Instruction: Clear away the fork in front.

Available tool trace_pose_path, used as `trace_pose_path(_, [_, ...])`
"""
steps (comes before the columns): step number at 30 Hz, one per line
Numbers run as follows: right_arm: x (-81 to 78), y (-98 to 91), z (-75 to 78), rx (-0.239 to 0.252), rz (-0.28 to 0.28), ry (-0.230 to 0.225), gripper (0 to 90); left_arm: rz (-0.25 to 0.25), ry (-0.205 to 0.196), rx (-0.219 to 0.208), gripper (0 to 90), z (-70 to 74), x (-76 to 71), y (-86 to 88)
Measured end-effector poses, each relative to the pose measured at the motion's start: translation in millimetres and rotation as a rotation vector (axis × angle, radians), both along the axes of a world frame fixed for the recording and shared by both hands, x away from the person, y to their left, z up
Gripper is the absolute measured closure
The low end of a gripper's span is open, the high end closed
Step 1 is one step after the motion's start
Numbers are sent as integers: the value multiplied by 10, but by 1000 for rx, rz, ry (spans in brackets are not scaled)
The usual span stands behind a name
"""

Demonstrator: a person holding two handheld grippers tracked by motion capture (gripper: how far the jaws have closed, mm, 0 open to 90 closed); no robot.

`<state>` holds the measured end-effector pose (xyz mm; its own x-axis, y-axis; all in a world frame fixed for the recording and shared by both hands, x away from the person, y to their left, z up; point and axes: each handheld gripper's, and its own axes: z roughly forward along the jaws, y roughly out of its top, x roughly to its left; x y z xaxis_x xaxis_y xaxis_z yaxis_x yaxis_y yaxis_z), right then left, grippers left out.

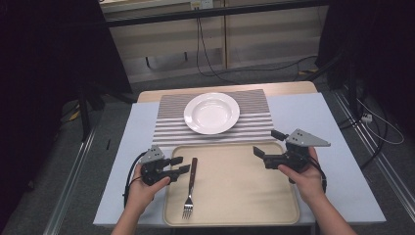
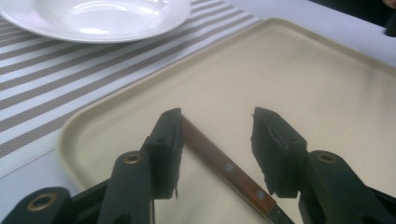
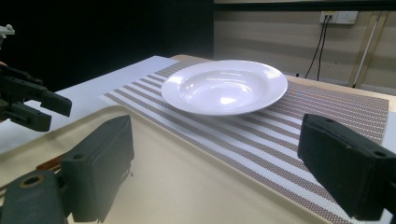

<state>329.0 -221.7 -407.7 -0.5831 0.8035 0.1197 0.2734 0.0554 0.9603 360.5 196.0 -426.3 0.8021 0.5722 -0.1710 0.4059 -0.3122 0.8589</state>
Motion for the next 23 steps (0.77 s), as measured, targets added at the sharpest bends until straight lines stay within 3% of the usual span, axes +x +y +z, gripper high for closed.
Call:
trace_pose_path(1, [-6, -7, -3, -5, 1, 1, 104, 6, 2, -17, 520, 15, -15, 14])
trace_pose_path(5, [-42, -10, 6, -19, -4, -4, 104, 39, -51, -47, 388, 106, -99, 142])
trace_pose_path(8, [-76, -29, 15, -24, -4, -3, 104, 48, -75, -82, 358, 156, -148, 233])
trace_pose_path(13, [-137, -73, 12, -27, -7, 8, 104, 81, -86, -83, 245, 179, -211, 361])
trace_pose_path(17, [-200, -82, -49, -60, 5, 24, 104, 105, -90, -77, 178, 170, -210, 396])
trace_pose_path(23, [-240, -119, -68, -60, 7, 23, 104, 103, -95, -86, 143, 174, -211, 392])
